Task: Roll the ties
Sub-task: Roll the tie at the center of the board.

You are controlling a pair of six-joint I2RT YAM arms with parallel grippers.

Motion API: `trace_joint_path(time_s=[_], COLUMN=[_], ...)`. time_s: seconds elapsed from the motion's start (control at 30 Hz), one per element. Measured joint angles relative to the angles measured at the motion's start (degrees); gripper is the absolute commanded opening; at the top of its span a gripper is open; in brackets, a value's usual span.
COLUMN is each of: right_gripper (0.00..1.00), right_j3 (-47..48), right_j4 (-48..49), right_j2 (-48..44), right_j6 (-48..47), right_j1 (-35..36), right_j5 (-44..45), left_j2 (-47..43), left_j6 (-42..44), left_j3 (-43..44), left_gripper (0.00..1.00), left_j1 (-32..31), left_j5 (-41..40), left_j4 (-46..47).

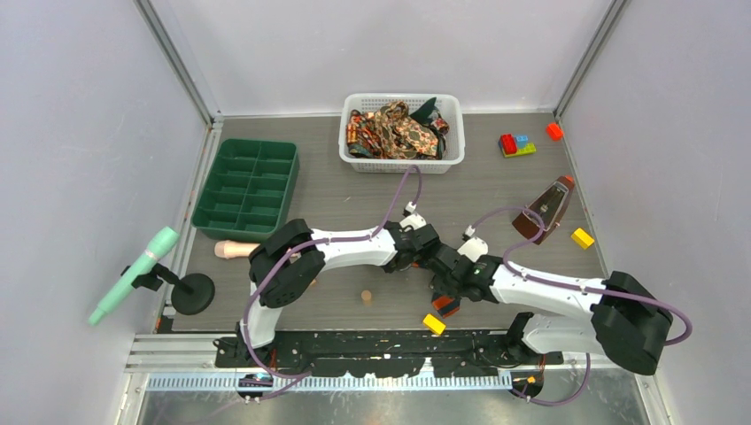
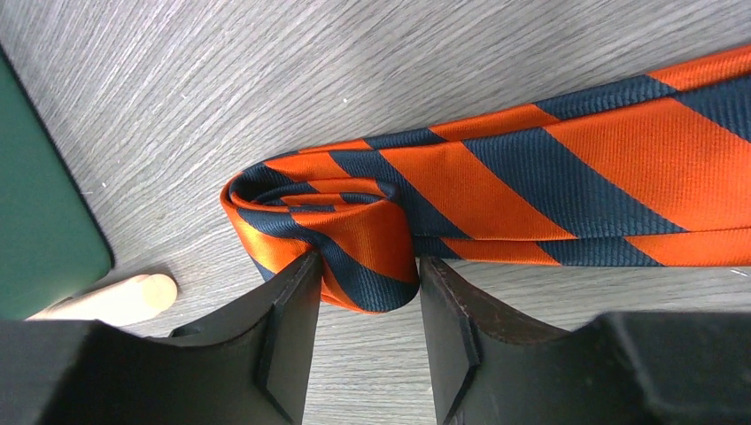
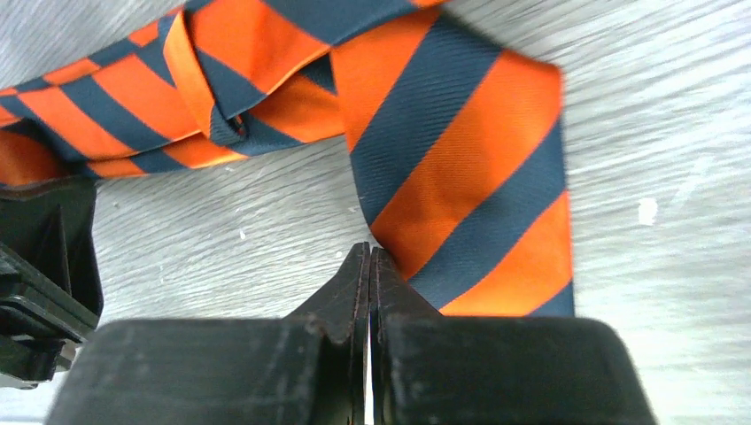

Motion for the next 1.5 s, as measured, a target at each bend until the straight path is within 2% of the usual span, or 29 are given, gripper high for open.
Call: trace_joint_path(time_s=[0.23, 0.43, 0.6, 0.9, 1.1, 1.37, 1.43, 1.5], right_gripper=[0.00, 0.01, 0.10, 0.25, 0.26, 0.27, 0.28, 0.28], right_j3=[7.21, 12.70, 11.34, 6.10, 6.10, 6.14, 6.16, 6.23], right_j4=[-16.11, -26.45, -22.67, -18.69, -19.50, -20.92, -20.96, -20.96], right_j2=[-3.93, -2.91, -4.76, -16.98, -22.05, -23.61, -23.63, -23.63], right_j6=[0.02, -1.20, -4.20, -4.13, -3.96, -3.93, -3.93, -3.93], right_j1=[0.04, 0.02, 0.02, 0.02, 0.02, 0.02, 0.02, 0.02], right_j5=[8.85, 15.19, 13.46, 11.10, 11.67, 12.11, 12.09, 12.09], left_j2=[0.00, 0.00, 0.00, -0.35, -1.27, -4.20, -4.87, -5.57], left_j6=[0.02, 0.02, 0.04, 0.13, 0.20, 0.26, 0.37, 0.61], left_j3=[0.00, 0.00, 0.00, 0.02, 0.24, 0.92, 1.36, 1.73], left_gripper=[0.45, 0.45, 0.46, 0.60, 0.63, 0.64, 0.62, 0.56], left_j1=[0.00, 0.00, 0.00, 0.00, 0.04, 0.04, 0.04, 0.04], left_j5=[-0.02, -0.04, -0.04, 0.59, 2.80, 4.92, 5.14, 5.25], left_j4=[0.00, 0.00, -0.02, 0.13, -0.22, -0.76, -0.98, -0.98])
